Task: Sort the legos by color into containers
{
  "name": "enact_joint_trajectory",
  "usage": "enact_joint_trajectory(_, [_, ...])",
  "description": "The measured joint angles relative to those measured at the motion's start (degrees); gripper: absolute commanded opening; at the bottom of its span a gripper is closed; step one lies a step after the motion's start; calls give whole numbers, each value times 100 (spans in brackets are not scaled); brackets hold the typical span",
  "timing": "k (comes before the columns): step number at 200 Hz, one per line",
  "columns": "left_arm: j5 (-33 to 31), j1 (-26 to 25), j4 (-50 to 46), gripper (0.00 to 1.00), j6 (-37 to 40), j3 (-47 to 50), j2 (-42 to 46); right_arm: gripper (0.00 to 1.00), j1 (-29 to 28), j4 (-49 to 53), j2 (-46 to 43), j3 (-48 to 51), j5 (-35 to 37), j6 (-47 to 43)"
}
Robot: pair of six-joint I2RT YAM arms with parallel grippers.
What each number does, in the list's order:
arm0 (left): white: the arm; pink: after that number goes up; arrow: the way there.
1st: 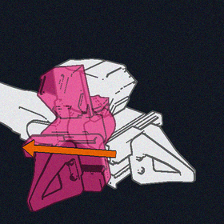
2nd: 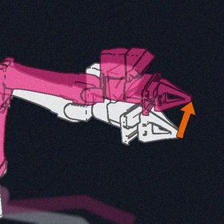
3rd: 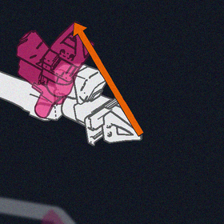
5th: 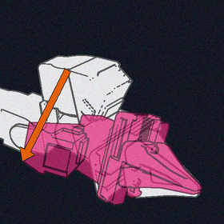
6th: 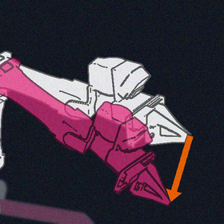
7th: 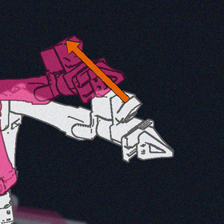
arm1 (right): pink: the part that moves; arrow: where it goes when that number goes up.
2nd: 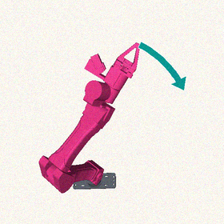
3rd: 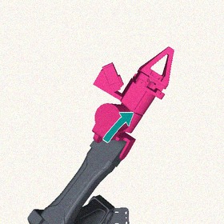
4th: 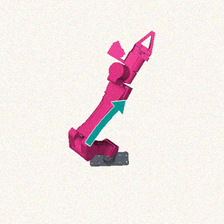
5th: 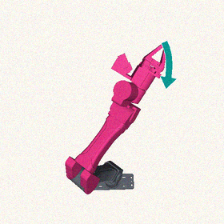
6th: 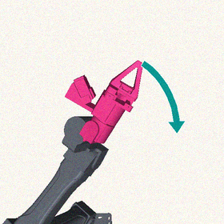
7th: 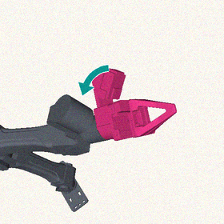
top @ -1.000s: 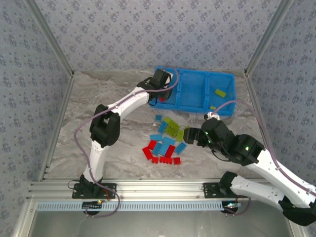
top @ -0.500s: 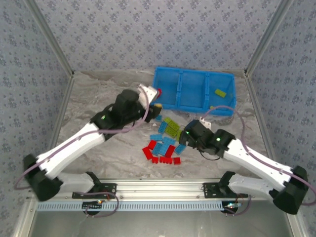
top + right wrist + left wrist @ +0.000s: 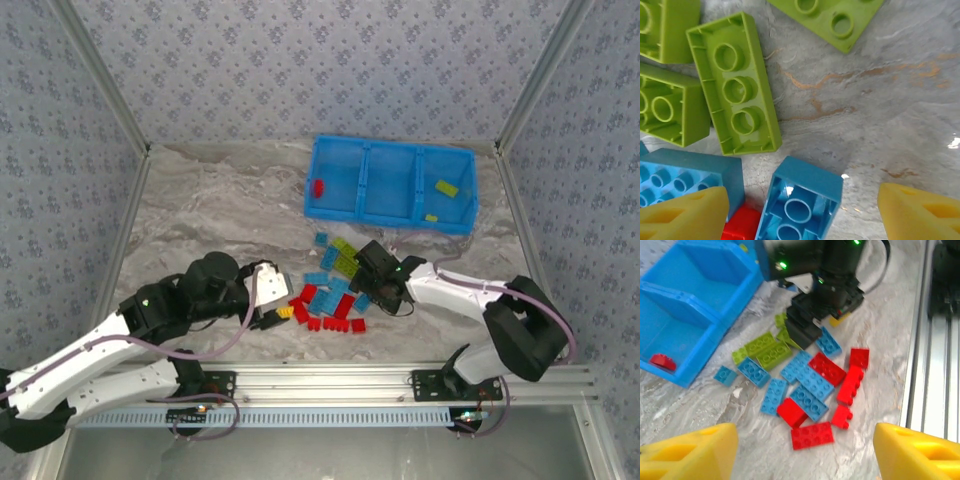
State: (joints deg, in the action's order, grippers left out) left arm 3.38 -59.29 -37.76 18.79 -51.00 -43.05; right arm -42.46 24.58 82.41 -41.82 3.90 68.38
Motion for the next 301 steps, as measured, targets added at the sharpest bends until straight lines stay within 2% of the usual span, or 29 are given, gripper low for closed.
enact_joint_trajectory(23, [138, 0, 44, 96, 264, 267, 20, 72, -44, -66, 125, 0, -2, 133])
enact_joint_trajectory(36, [223, 0, 68, 99, 343, 376, 17, 65, -61, -39, 133, 2, 57, 197])
enact_joint_trajectory(58, [315, 0, 68, 99, 452, 455, -22, 54, -92, 68, 192, 9, 197, 317])
enact_joint_trajectory(99, [348, 0, 153, 99, 511, 584, 2, 40, -133, 208, 149, 46, 367, 461])
enact_joint_trajectory(128, [343, 0, 155, 99, 527, 629, 50, 36, -144, 363, -153, 127, 461, 496])
enact_joint_trajectory(146, [326, 0, 157, 99, 531, 629, 85, 31, -92, 570, -647, 144, 564, 476])
enact_joint_trajectory(168, [306, 0, 179, 99, 542, 640, 155, 27, 59, 785, -1338, 7, 868, 184])
enact_joint_trajectory(195, [254, 0, 219, 99, 544, 693, 286, 27, 262, 984, -1519, -826, 1578, -922])
enact_joint_trajectory(216, [184, 0, 308, 99, 542, 769, 407, 27, 632, 911, -957, -1834, 2079, -2109])
enact_joint_trajectory(239, [146, 0, 457, 99, 544, 883, 570, 28, 1266, 767, 269, -3064, 2164, -3108])
enact_joint_trajectory(281, [-92, 0, 505, 99, 566, 1034, 848, 33, 1978, 588, 2409, -4527, 2076, -4011])
enact_joint_trajectory(301, [-186, 2, 540, 99, 586, 1088, 931, 42, 2146, 605, 3067, -4878, 1873, -4221])
